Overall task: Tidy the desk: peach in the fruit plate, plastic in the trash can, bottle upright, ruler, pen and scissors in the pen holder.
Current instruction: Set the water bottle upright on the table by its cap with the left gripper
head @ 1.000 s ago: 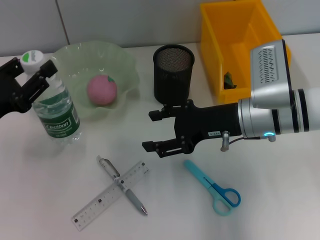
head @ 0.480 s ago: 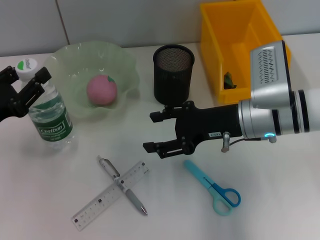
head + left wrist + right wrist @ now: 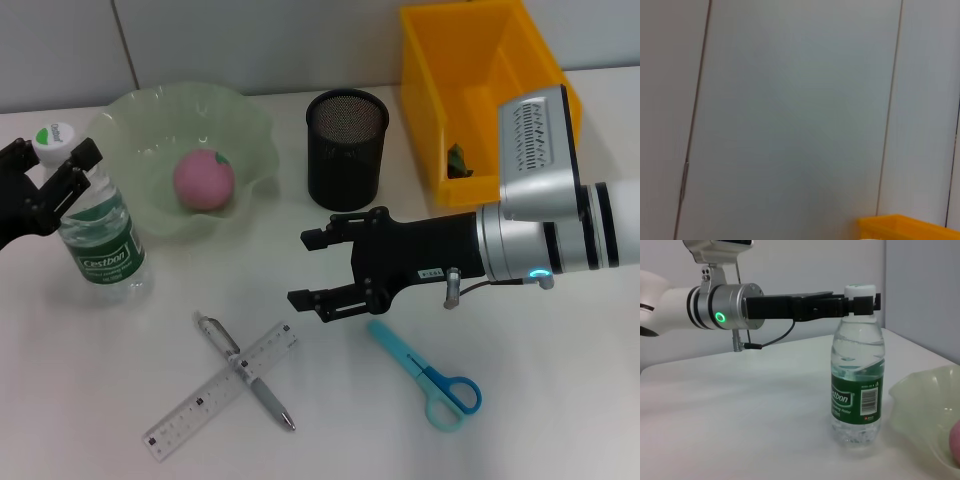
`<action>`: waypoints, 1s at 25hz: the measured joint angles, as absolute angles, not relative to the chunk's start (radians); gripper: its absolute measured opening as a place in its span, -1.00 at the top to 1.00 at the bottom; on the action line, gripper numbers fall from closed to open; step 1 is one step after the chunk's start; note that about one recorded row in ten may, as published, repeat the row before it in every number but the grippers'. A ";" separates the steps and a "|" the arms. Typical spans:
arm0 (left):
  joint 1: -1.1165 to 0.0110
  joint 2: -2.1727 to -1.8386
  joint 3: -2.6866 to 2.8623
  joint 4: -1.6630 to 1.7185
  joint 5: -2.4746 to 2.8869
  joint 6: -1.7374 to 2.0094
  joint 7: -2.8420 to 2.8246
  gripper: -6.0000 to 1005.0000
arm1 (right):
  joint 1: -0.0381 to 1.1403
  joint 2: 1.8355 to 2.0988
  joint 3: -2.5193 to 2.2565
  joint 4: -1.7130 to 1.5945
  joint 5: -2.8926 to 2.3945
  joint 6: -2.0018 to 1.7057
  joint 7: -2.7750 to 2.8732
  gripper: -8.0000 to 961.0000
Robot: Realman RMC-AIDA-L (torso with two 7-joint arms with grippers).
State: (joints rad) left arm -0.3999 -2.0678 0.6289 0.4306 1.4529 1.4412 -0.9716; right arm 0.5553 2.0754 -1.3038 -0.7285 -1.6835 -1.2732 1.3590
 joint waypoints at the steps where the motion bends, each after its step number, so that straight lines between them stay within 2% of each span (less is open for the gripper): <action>1: -0.400 -2.068 0.629 0.431 1.453 1.441 -0.972 0.11 | 0.555 2.075 -1.304 -0.729 -1.684 -1.273 1.359 -0.61; 25: -0.415 -2.068 0.630 0.403 1.443 1.389 -0.934 0.11 | 0.557 2.075 -1.308 -0.728 -1.683 -1.273 1.360 -0.60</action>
State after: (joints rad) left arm -0.4148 -2.0678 0.6297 0.4034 1.4429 1.3891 -0.9336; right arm 0.5566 2.0754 -1.3085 -0.7278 -1.6829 -1.2731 1.3605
